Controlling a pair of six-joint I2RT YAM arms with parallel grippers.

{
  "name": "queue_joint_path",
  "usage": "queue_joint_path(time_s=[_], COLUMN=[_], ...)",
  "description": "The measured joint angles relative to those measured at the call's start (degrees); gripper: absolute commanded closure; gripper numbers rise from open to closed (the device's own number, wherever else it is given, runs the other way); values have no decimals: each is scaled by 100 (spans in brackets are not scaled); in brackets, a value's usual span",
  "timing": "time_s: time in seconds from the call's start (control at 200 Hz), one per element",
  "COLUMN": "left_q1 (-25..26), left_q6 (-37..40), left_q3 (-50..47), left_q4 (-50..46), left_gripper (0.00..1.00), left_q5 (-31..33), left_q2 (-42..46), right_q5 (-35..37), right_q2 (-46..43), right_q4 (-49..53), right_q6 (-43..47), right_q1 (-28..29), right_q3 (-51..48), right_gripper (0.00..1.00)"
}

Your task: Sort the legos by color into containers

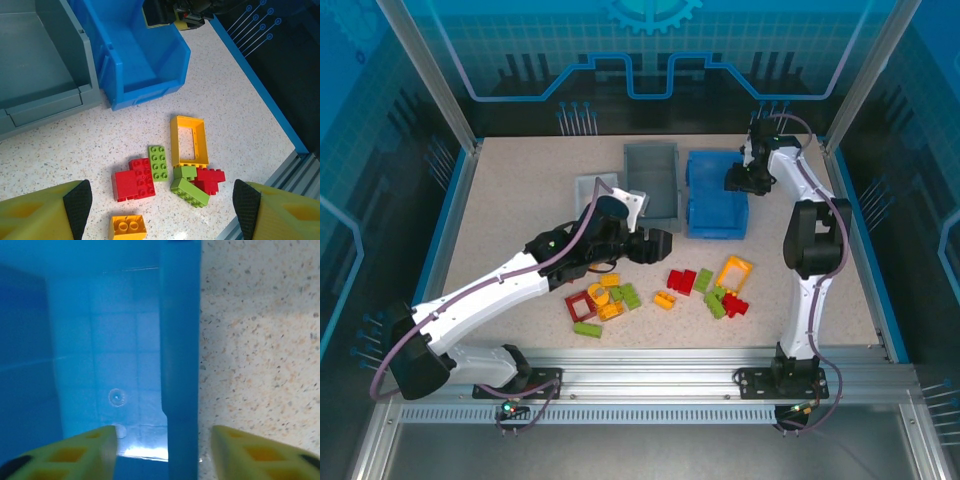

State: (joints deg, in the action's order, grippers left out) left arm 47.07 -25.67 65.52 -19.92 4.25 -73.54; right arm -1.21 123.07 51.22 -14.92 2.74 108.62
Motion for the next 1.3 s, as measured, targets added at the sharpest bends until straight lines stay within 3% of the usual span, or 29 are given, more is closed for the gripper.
queue_joint_path(time_s=[0.11,0.2,0.395,0.495,0.735,1.145,1.301], left_q1=[85,225,782,1099,1633,1696,1696], left_q6=[-15,-55,-197,-332,-612,-745,-745], left_q3=[-2,-22,-398,-675,-1023,-1038,-1038], left_q4=[2,37,452,710,1222,1429,1427], left_gripper=[21,21,22,22,23,23,23], left_q5=[-37,-92,-234,-262,-256,-142,-94], left_q2=[-2,-2,-133,-229,-404,-446,-446], right_q5=[334,645,1121,1062,540,396,448], right_q2=[-463,-1373,-4144,-4854,-4677,-4325,-4325], right_q4=[-92,-205,-717,-933,-1558,-2127,-2129], right_q6=[-208,-581,-1808,-2321,-2881,-3283,-3322], right_q1=[0,0,289,518,562,564,564], right_q3=[-415,-1141,-3641,-4905,-6474,-6710,-6782], right_gripper=[33,38,47,47,53,76,91])
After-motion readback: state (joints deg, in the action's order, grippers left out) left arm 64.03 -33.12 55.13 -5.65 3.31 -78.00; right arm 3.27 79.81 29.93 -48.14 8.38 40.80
